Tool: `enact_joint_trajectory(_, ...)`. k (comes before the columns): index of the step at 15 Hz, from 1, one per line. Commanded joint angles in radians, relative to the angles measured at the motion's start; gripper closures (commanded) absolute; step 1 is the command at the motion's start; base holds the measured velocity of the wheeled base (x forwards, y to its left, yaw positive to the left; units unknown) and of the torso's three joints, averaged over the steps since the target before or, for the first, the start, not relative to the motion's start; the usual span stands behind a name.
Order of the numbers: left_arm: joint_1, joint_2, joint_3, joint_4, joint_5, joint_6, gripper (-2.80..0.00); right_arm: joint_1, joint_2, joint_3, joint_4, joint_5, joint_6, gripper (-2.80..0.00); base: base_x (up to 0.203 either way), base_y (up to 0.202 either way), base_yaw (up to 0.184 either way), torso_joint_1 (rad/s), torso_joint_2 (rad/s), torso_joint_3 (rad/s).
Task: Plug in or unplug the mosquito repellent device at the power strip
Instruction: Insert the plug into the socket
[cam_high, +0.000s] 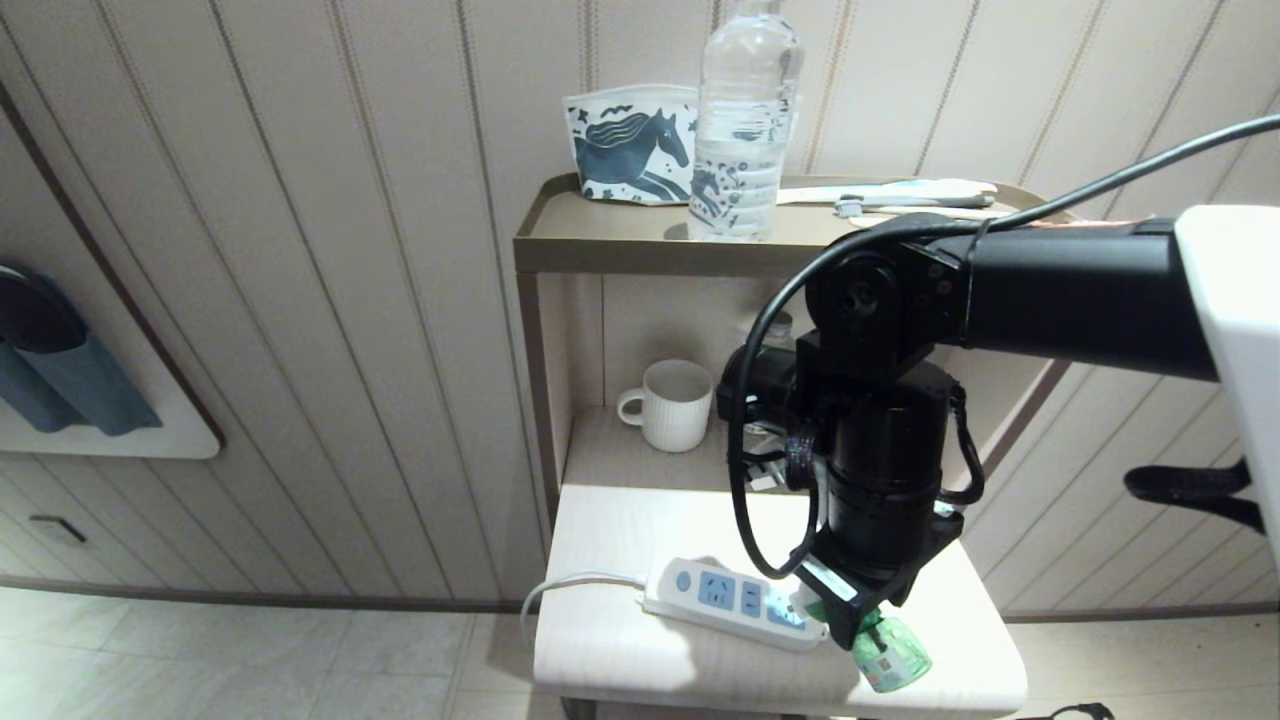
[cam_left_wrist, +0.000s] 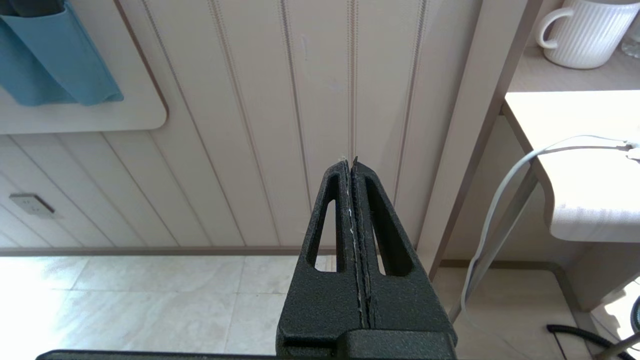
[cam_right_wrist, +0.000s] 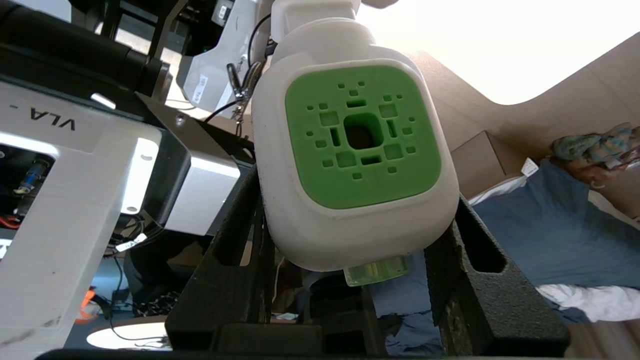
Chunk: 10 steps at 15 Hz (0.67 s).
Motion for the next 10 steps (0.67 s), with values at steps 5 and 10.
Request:
enact_joint_trajectory(5, 0.000, 0.000, 0.000, 0.000, 0.000, 0.001, 0.00, 0.022, 0.059, 0.001, 0.004, 0.000, 0.010, 0.00, 0.000, 0.000, 0.000, 0.089, -0.19, -0.100)
enact_joint_trajectory(10, 0.000, 0.000, 0.000, 0.000, 0.000, -0.001, 0.00, 0.020, 0.113, 0.001, -0.036, -0.003, 0.006, 0.00, 0.000, 0.000, 0.000, 0.204, -0.46, -0.227)
